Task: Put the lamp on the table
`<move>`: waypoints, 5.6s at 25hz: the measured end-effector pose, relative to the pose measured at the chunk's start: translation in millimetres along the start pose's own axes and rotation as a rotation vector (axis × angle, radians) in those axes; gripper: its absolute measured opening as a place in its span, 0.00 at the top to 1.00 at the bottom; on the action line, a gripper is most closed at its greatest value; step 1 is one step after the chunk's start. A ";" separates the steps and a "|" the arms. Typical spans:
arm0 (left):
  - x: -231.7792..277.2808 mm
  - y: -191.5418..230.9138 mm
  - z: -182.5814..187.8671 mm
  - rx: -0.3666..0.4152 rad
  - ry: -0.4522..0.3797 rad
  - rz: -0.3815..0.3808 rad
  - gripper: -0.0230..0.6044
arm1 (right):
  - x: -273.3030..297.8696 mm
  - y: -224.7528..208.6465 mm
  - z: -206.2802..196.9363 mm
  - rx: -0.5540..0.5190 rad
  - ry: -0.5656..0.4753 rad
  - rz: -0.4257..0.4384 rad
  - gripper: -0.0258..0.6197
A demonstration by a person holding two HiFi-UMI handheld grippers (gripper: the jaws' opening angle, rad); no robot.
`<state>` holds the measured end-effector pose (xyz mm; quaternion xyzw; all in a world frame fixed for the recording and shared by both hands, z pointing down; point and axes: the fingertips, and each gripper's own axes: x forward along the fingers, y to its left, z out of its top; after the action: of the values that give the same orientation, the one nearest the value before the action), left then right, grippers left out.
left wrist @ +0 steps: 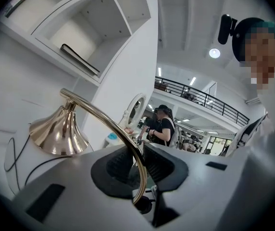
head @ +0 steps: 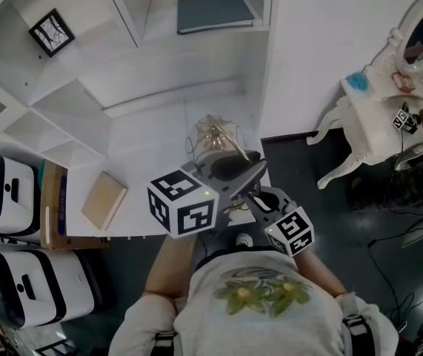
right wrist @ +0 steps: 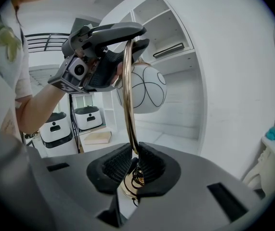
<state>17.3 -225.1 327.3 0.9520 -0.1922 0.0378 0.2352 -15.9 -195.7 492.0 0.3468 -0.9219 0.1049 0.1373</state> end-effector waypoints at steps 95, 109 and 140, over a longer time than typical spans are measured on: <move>98.6 74.9 -4.6 -0.011 0.016 -0.094 0.83 | 24.5 -126.3 -38.1 0.145 0.082 -0.121 0.87; 97.8 66.0 -14.0 0.019 0.024 -0.075 0.83 | 22.1 -123.1 -43.7 0.166 0.094 -0.128 0.87; 58.5 59.2 -63.4 0.060 -0.005 0.093 0.82 | -31.0 -104.2 -6.2 0.112 -0.058 -0.296 0.86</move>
<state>49.7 -264.4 418.7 0.9488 -0.2357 0.0520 0.2039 77.2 -251.8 498.0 0.4889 -0.8570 0.1244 0.1052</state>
